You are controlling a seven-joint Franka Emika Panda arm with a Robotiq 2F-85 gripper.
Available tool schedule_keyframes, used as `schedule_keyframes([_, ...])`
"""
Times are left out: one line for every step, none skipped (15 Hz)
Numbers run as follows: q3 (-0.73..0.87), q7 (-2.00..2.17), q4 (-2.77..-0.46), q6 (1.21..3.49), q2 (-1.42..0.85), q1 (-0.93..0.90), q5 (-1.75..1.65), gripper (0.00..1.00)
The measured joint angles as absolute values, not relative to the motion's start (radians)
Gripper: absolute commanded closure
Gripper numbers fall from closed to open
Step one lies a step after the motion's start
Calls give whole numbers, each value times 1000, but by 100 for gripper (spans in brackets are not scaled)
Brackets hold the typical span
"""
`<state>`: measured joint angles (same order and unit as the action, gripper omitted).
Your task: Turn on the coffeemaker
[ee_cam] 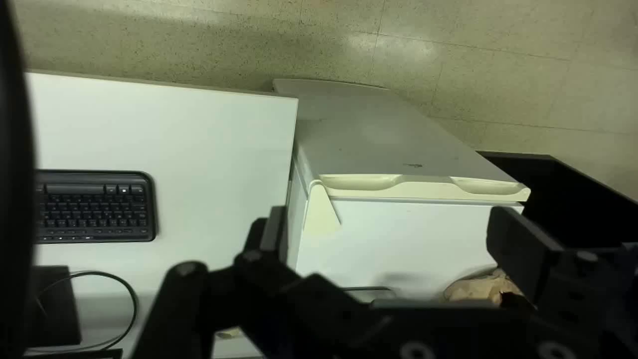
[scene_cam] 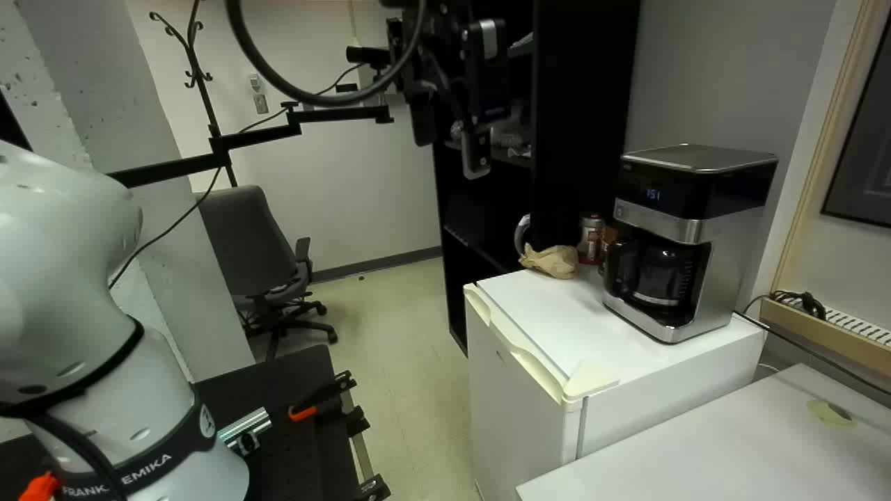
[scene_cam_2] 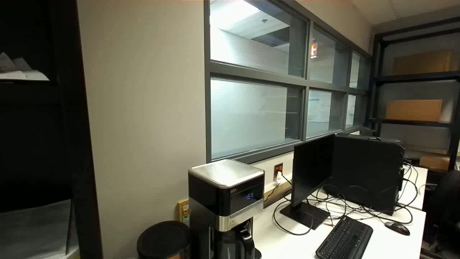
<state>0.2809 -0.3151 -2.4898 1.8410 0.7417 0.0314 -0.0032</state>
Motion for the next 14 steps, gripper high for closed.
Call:
schedule_keyframes([281,-315,-2490,1841,742,31,-3,0])
schedule_keyframes([281,-315,-2490,1841,742,31,-3,0])
schedule_keyframes([281,-315,-2490,1841,742,31,-3,0])
schedule_keyframes([281,-315,-2490,1841,742,31,-3,0])
schedule_keyframes([281,-315,-2490,1841,742,31,-3,0])
schedule_keyframes([281,-315,-2490,1841,742,31,-3,0])
schedule_keyframes([281,-315,-2490,1841,742,31,-3,0])
schedule_keyframes([281,-315,-2490,1841,742,31,-3,0])
schedule_keyframes([280,-315,-2490,1841,742,32,-3,0])
schedule_keyframes([280,-315,-2490,1841,741,33,-3,0])
schedule_keyframes([278,-315,-2490,1842,740,34,-3,0])
schedule_keyframes([276,-315,-2490,1845,737,34,-3,0])
schedule_keyframes([272,-315,-2490,1853,732,34,-3,0])
schedule_keyframes([267,-315,-2491,1864,725,33,-3,0])
